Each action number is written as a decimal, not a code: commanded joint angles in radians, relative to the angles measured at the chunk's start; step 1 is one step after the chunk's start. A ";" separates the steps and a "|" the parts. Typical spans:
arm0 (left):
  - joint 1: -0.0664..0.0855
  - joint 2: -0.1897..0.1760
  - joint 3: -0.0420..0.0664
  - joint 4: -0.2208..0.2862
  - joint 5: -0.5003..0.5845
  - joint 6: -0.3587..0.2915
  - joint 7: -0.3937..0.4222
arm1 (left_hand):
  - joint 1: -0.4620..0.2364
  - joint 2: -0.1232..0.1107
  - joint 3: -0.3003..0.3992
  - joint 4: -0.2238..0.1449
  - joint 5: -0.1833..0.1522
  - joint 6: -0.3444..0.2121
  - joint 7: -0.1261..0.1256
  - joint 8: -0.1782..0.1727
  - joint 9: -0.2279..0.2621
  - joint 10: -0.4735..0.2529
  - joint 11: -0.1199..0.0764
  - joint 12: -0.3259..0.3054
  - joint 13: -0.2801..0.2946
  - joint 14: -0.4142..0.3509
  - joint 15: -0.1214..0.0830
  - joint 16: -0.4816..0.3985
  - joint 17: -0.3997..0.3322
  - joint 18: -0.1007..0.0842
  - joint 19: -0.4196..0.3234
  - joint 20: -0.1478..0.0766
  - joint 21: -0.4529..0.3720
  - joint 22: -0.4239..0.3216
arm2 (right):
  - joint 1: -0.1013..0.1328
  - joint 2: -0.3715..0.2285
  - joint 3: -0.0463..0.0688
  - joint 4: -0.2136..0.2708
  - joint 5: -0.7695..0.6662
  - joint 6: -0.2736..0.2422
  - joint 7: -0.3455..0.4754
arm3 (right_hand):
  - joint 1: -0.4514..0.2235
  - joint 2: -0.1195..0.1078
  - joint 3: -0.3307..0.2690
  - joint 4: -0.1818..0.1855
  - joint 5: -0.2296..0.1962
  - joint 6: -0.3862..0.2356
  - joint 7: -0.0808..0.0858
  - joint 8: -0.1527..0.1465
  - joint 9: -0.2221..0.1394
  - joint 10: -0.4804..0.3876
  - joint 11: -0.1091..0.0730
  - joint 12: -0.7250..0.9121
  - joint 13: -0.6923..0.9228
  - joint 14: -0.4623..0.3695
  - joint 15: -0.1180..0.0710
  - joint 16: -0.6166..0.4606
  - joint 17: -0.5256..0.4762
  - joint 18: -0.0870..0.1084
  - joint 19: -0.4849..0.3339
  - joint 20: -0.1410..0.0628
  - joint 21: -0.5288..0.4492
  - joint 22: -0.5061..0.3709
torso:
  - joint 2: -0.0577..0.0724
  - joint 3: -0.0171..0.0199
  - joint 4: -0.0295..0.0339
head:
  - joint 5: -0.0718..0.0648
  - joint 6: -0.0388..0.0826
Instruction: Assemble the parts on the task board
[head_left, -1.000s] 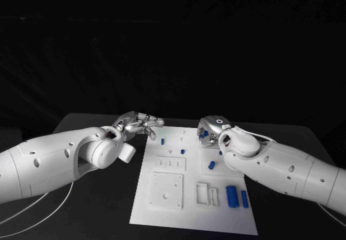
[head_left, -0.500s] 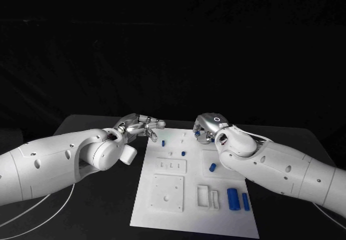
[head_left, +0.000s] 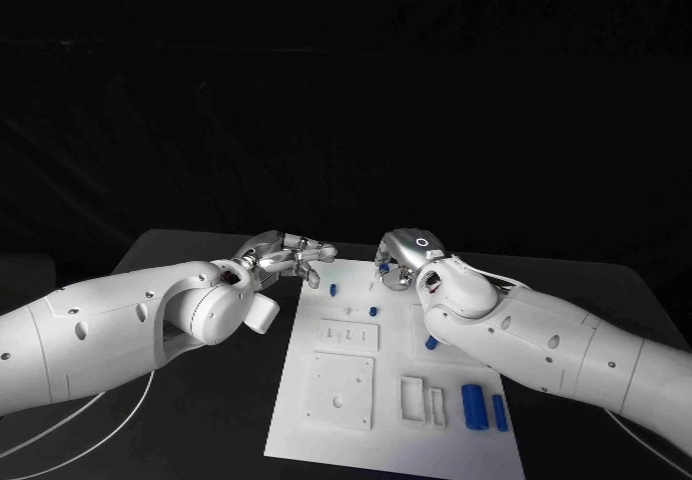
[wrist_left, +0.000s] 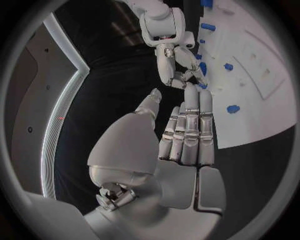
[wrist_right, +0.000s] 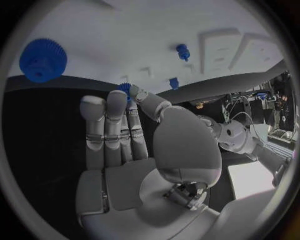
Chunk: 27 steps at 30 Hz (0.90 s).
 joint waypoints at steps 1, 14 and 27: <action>0.005 0.002 0.001 0.007 0.004 -0.004 0.008 | 0.000 -0.011 -0.001 0.005 -0.006 -0.007 -0.001 0.004 0.002 -0.005 -0.003 0.003 0.001 -0.006 0.003 0.002 -0.001 0.019 -0.003 0.004 0.003 -0.001 | 0.000 0.011 0.000 -0.011 -0.024 -0.028 0.001 | 0.009 -0.003 0.007 0.000 0.006 0.007 0.003 0.000 0.000 0.063 -0.043 0.003 0.051 0.000 -0.006 -0.002 0.001 0.014 0.013 0.000 -0.005 0.001 | 0.005 -0.0029 0.0034 | -0.002 0.005; 0.015 0.001 0.001 0.015 0.003 -0.009 0.006 | 0.002 -0.016 0.003 0.010 -0.005 -0.007 -0.001 0.004 0.002 -0.005 -0.003 0.003 0.001 -0.004 0.002 0.006 0.000 0.019 -0.003 0.003 0.007 -0.002 | 0.000 0.037 0.000 -0.035 -0.025 -0.022 0.007 | 0.008 -0.002 0.005 0.000 0.005 0.007 0.003 0.000 -0.001 0.062 -0.043 0.004 0.049 0.000 -0.006 -0.002 0.001 0.014 0.018 0.000 -0.017 0.013 | 0.006 -0.0058 0.0057 | 0.005 -0.001; 0.019 0.004 0.001 0.014 0.002 -0.009 0.006 | 0.002 -0.016 0.003 0.010 -0.005 -0.007 -0.001 0.004 0.002 -0.005 -0.003 0.003 0.001 -0.004 0.002 0.006 0.000 0.019 -0.003 0.003 0.007 -0.002 | 0.000 0.055 -0.002 -0.061 -0.032 -0.004 0.003 | 0.008 -0.001 0.004 -0.001 0.005 0.007 0.003 0.000 -0.002 0.062 -0.043 0.003 0.049 -0.001 -0.006 -0.002 0.000 0.014 0.019 0.000 -0.025 0.018 | 0.006 -0.0061 0.0055 | 0.008 -0.001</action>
